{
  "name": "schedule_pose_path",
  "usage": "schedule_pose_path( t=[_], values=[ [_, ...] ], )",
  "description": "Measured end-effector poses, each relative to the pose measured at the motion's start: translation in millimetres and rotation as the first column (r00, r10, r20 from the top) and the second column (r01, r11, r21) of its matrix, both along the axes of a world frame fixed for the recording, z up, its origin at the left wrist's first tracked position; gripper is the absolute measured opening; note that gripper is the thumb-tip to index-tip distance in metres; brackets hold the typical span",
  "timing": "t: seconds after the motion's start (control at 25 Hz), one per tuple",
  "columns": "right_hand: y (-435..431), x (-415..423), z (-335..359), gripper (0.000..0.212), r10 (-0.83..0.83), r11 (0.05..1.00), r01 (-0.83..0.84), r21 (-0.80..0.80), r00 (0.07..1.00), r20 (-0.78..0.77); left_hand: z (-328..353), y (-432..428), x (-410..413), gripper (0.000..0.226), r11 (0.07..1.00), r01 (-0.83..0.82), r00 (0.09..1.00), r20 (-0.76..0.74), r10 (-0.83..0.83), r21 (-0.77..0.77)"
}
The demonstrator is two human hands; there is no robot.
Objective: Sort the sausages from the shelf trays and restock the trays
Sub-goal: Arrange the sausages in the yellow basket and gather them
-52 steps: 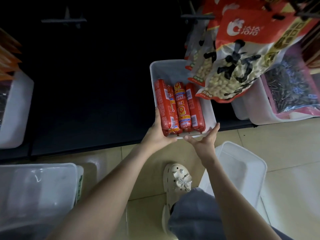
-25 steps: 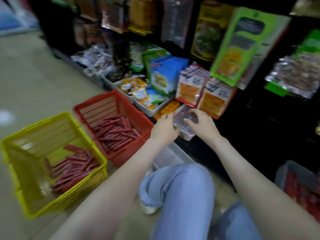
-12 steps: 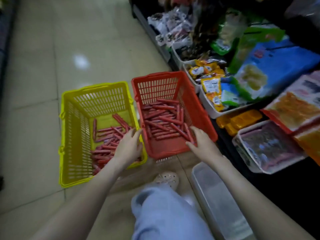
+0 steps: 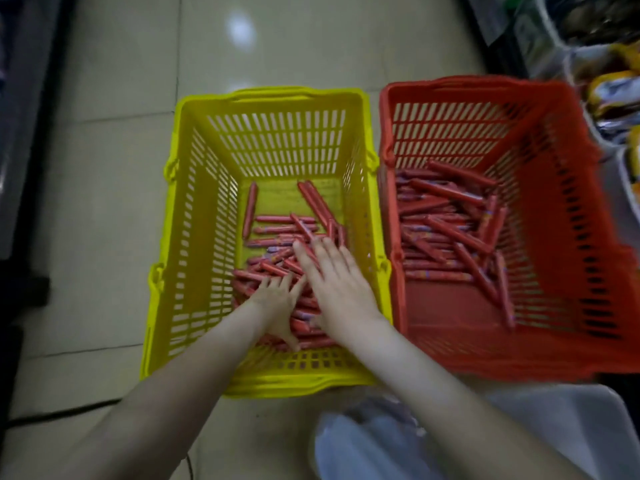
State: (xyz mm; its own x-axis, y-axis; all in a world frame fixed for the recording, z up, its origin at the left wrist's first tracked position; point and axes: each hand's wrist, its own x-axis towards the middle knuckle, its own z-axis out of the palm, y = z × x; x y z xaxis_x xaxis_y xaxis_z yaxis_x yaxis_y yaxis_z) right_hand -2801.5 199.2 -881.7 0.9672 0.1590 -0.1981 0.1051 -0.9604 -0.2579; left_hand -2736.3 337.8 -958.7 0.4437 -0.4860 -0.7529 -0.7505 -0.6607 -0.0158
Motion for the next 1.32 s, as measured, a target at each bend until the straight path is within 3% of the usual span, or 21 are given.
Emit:
schedule_pose_path(
  t=[0.08,0.24,0.32,0.4,0.56,0.68,0.92,1.16,1.32],
  values=[
    [14.5,10.2,-18.4,0.117,0.038,0.987,-0.059,-0.149,0.99,-0.137,-7.1,-6.1,10.6,0.132,1.0,0.027,0.998,-0.062,-0.026,0.011],
    [28.0,27.9,-48.2,0.126,-0.019,0.971,-0.076,-0.227,0.922,-0.388,-1.9,3.3,13.7,0.098,0.99,-0.01,0.999,-0.04,0.004,-0.142],
    [32.7,33.0,-60.4,0.126,0.042,0.964,-0.166,-0.209,0.868,-0.496,-4.1,14.5,12.2,0.086,0.967,-0.048,0.999,-0.02,0.045,-0.251],
    [33.9,35.6,-69.8,0.107,0.088,0.976,-0.178,-0.126,0.85,-0.52,-1.7,22.4,6.6,0.072,0.949,-0.062,0.998,-0.012,0.061,-0.308],
    [29.2,31.9,-61.6,0.075,0.071,0.994,-0.102,-0.044,0.891,-0.449,13.8,26.3,-0.2,0.053,0.943,0.103,0.991,0.117,-0.069,-0.316],
    [25.3,29.7,-37.4,0.074,0.011,0.999,0.006,0.054,0.948,-0.317,34.7,32.7,10.6,0.031,0.838,0.24,0.952,0.288,-0.104,-0.49],
    [9.0,37.6,50.0,0.07,-0.04,0.99,0.039,0.135,0.999,0.01,134.2,26.3,28.2,0.033,0.727,0.289,0.896,0.444,0.023,-0.622],
    [-53.1,-3.0,172.5,0.054,-0.205,0.976,0.177,0.128,0.943,0.262,268.4,-41.0,6.2,0.027,0.591,0.509,0.768,0.641,0.017,-0.626],
    [-122.2,-92.2,234.5,0.058,-0.409,0.912,0.392,0.124,0.842,0.35,329.2,-129.3,-55.6,0.028,0.394,0.68,0.69,0.721,-0.057,-0.619]
  ],
)
